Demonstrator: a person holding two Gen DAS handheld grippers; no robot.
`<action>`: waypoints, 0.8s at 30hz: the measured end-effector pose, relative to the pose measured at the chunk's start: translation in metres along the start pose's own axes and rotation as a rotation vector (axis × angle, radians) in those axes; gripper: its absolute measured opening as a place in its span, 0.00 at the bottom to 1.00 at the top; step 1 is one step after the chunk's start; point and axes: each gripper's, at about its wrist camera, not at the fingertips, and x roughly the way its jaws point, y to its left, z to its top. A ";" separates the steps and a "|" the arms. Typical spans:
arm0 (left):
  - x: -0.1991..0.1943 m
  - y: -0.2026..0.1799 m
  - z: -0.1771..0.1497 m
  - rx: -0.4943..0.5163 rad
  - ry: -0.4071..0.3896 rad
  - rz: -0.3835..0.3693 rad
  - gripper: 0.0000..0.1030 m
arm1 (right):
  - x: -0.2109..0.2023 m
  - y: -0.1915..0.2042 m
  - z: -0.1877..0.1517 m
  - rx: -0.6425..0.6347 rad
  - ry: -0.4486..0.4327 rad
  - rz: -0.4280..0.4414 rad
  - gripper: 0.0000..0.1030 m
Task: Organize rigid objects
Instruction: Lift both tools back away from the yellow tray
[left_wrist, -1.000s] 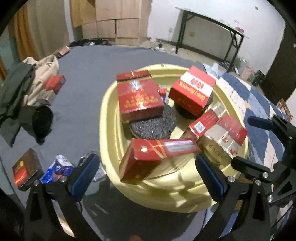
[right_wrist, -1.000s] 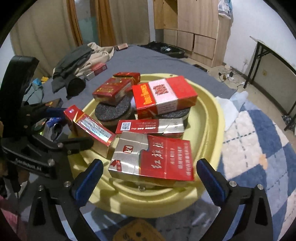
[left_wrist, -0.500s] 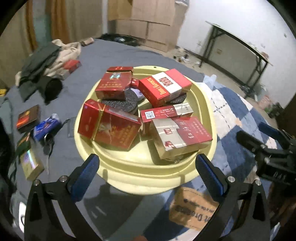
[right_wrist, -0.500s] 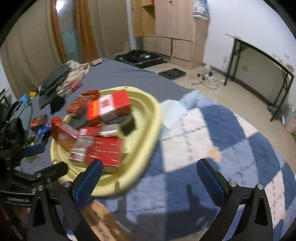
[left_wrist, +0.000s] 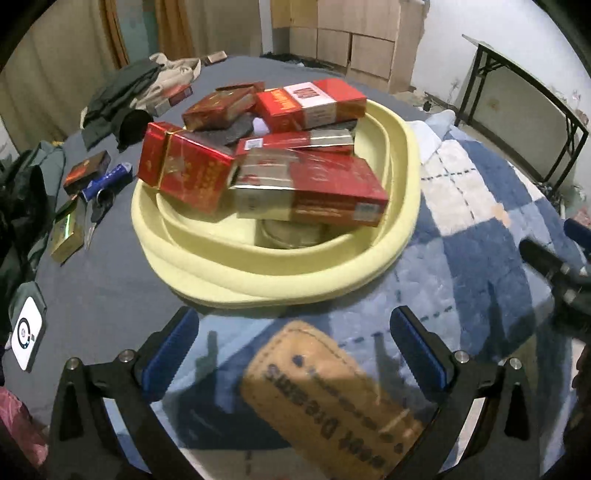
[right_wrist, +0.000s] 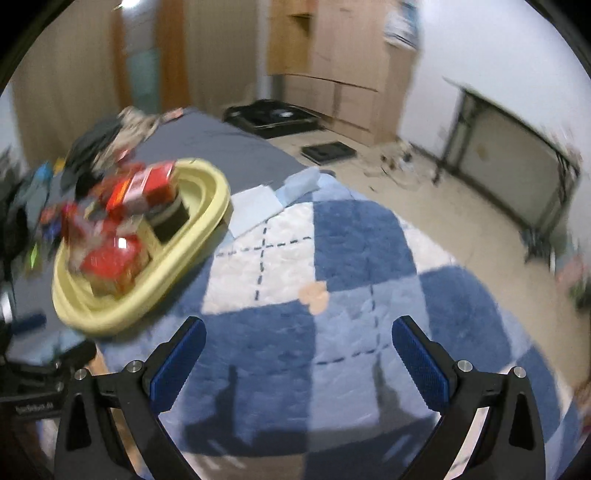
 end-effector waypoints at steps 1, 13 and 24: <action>0.003 -0.003 -0.002 -0.009 -0.002 0.007 1.00 | 0.006 0.000 -0.003 -0.031 0.023 0.006 1.00; 0.037 -0.036 -0.011 -0.006 -0.078 0.077 1.00 | 0.053 -0.001 -0.013 -0.123 0.084 0.087 1.00; 0.041 -0.029 -0.015 -0.056 -0.091 0.038 1.00 | 0.064 -0.001 -0.022 -0.139 0.029 0.083 1.00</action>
